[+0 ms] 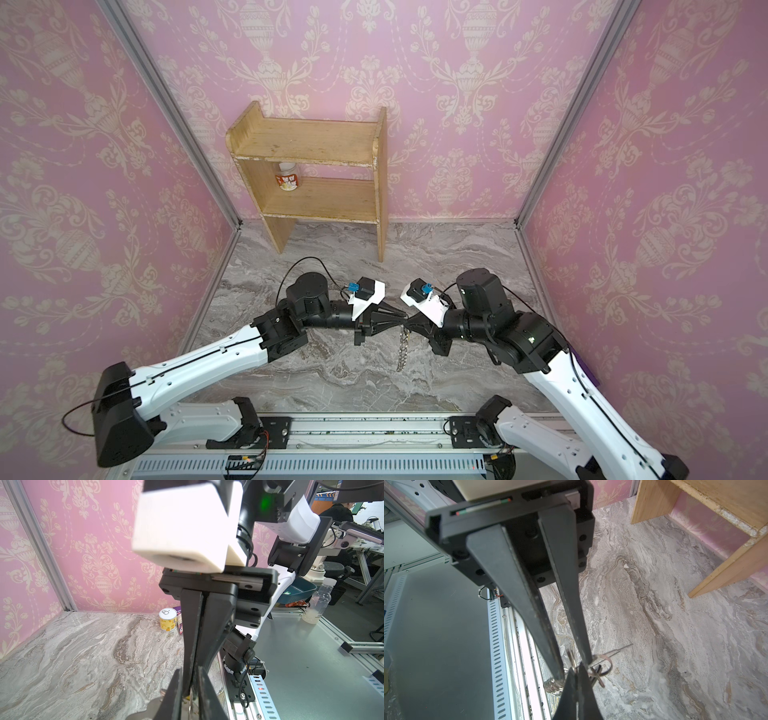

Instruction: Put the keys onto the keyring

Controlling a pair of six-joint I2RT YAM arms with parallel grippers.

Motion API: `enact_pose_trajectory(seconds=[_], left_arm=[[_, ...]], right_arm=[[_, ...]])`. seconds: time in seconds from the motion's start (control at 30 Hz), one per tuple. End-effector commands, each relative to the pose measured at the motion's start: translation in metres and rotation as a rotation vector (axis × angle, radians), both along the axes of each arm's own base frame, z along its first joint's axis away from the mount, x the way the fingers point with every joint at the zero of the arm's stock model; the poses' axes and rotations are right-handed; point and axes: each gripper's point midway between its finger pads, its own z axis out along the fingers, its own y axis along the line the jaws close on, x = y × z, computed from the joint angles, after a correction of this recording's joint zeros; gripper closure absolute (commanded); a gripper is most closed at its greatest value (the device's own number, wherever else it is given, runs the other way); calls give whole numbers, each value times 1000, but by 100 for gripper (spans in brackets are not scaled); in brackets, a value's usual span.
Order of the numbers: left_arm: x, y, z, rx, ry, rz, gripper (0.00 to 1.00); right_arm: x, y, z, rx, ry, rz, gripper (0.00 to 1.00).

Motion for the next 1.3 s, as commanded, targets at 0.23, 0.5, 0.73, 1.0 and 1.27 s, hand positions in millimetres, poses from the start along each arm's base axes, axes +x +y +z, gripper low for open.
enact_pose_trajectory(seconds=[0.23,0.5,0.73,1.0,1.27], left_arm=[[-3,4,3,12,4,-10,81],[-2,3,-4,41,2,-4,82],[1,3,0,32,-14,9,90],[2,3,1,28,-16,16,100],[5,6,6,5,-43,46,100]], right_arm=[[0,-3,16,14,-63,-11,100],[-1,-2,20,27,-63,-3,100],[-2,1,17,25,-49,10,100],[-1,-2,18,27,-58,-7,95],[-3,-14,19,23,-75,-60,63]])
